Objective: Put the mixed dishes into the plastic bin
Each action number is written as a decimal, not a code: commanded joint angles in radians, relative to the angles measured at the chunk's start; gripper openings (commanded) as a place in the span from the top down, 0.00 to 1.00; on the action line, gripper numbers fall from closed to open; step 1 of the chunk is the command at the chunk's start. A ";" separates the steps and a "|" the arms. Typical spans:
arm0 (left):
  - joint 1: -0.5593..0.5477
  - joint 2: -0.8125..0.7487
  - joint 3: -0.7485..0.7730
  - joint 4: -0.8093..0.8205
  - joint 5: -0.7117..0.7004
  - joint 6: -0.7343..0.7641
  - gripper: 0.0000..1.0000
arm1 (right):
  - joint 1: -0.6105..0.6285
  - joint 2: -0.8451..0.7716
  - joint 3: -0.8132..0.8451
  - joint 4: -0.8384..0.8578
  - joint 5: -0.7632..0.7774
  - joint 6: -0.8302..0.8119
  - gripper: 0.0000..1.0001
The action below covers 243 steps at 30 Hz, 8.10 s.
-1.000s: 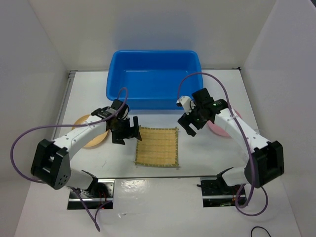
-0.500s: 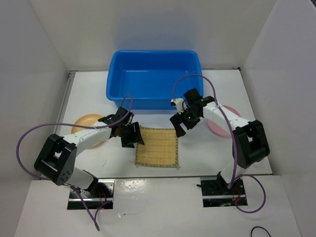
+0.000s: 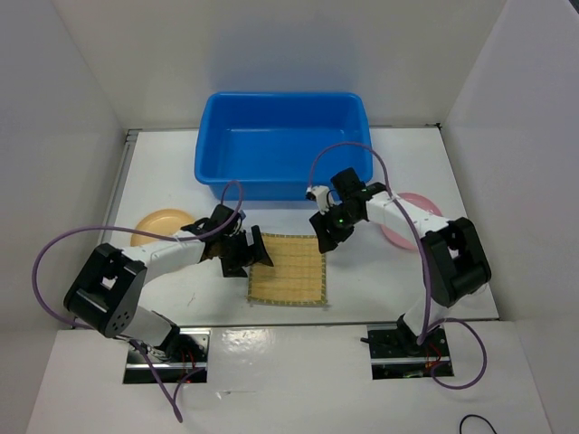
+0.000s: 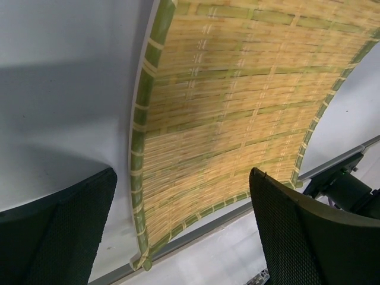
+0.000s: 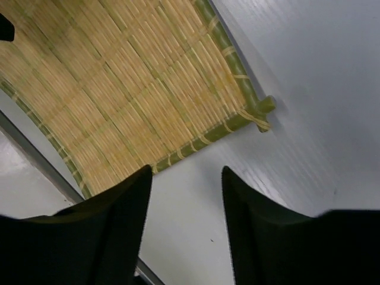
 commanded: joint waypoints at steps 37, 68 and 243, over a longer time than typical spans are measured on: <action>0.024 0.131 -0.161 0.625 0.312 -0.149 0.63 | 0.177 0.194 0.014 0.117 0.253 0.137 1.00; 0.196 -0.022 0.835 -0.169 0.461 -0.044 1.00 | -0.390 -0.746 -0.129 0.110 0.567 0.104 1.00; 0.248 1.504 2.434 -0.706 0.142 -0.189 0.62 | -0.372 -0.798 -0.244 0.215 0.558 0.049 0.30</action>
